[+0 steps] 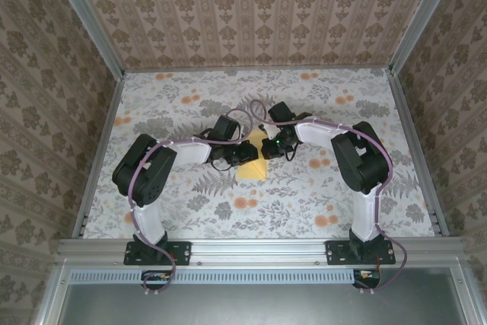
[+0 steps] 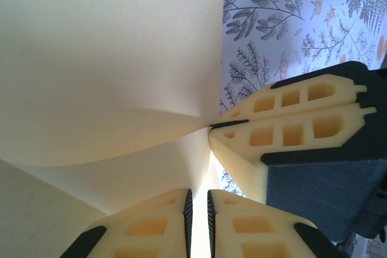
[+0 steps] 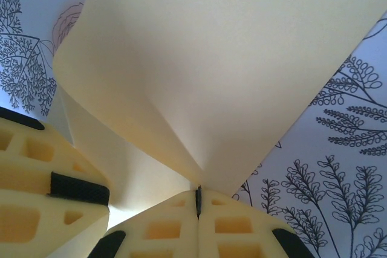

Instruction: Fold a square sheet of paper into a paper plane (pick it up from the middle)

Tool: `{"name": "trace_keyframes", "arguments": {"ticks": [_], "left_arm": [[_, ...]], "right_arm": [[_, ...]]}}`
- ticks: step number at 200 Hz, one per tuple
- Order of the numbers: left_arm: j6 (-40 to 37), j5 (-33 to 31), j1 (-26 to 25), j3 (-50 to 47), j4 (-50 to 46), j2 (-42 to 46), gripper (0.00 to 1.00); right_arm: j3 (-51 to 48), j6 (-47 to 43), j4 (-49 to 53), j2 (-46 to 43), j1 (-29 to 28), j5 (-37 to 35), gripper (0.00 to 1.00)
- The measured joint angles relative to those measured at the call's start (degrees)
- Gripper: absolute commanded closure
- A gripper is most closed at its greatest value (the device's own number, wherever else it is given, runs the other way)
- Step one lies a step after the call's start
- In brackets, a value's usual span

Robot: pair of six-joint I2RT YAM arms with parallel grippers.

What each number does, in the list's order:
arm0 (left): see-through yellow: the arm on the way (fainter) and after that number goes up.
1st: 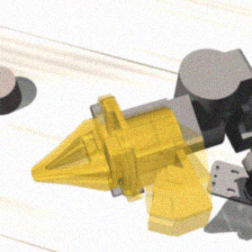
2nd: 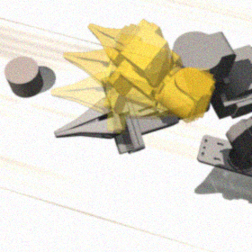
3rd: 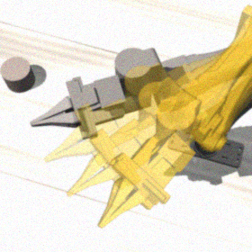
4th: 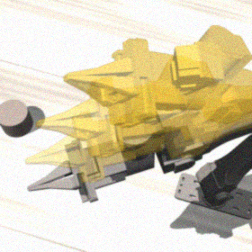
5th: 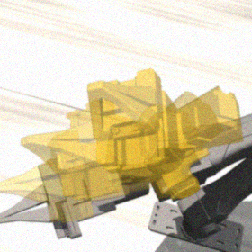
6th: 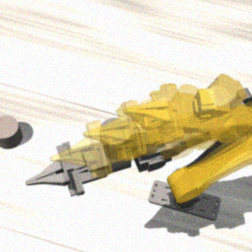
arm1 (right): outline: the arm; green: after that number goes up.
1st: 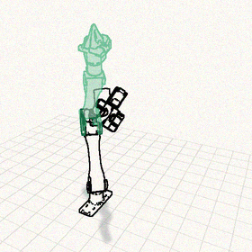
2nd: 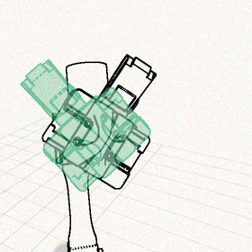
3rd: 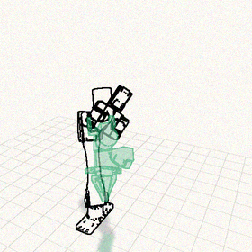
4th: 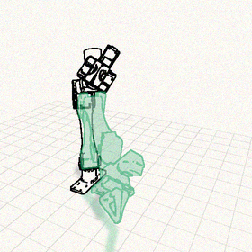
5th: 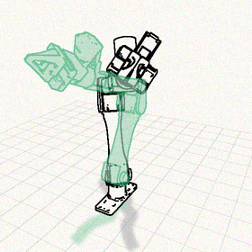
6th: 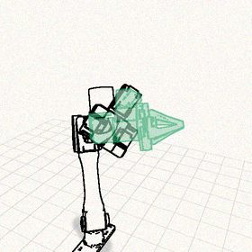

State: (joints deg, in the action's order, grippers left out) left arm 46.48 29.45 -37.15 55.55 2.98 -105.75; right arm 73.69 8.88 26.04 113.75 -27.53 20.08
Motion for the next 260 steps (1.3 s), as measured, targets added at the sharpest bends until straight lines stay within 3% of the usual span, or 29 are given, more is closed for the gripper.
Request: {"name": "trace_keyframes", "arguments": {"ticks": [260], "left_arm": [[0.04,-1.22,0.00,0.11,-2.21,-1.57,0.86]], "right_arm": [[1.38,0.04,1.11,1.07,-0.11,-1.07,0.99]]}}
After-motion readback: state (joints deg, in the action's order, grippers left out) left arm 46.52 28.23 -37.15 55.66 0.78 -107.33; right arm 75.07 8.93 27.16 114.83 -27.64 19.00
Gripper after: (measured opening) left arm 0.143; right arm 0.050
